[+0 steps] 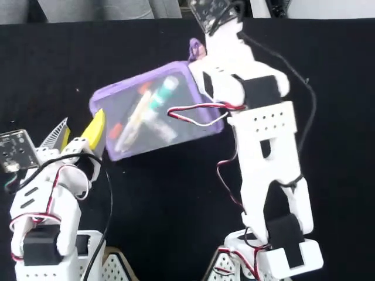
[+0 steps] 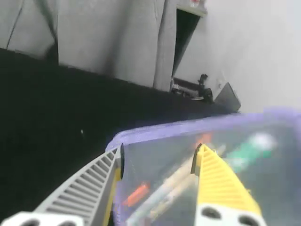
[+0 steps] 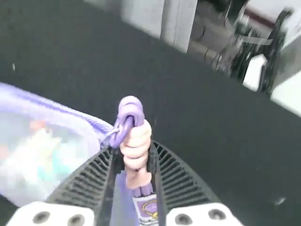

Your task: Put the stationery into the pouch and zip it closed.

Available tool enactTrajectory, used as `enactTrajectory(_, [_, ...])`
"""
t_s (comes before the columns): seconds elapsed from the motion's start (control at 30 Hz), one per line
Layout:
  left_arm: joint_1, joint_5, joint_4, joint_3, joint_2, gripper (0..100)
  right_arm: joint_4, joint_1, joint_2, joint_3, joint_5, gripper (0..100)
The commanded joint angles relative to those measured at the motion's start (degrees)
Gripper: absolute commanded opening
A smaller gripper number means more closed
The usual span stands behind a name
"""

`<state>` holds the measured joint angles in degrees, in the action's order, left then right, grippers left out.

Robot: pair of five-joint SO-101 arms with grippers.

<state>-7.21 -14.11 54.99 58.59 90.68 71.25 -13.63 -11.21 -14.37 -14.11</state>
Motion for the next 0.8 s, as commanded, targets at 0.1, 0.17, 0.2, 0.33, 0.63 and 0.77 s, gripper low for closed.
enactTrajectory(0.1, [0.04, 0.35, -1.32, 1.71, 6.68, 26, 2.99, -2.11, -4.09, -15.25, -0.35, 1.1])
enactTrajectory(0.17, [0.13, 0.35, -1.32, 2.77, 7.82, 26, 4.92, -4.04, -4.09, -16.92, -0.35, 1.1])
enactTrajectory(0.2, [0.13, 0.35, -1.41, 3.03, 8.26, 26, 5.89, -5.54, -4.09, -17.45, -0.35, 1.1])
enactTrajectory(0.33, [0.13, 0.62, -1.41, 3.38, 8.97, 26, 9.23, -10.81, -4.09, -17.89, -0.35, 1.1])
enactTrajectory(0.63, [0.13, 0.70, -1.32, 3.38, 8.97, 26, 14.68, -15.91, -4.18, -17.63, -0.35, 1.1])
enactTrajectory(0.77, [0.04, 2.02, -0.62, 2.86, 9.05, 26, 18.64, -17.05, -4.44, -17.63, -0.35, 1.1])
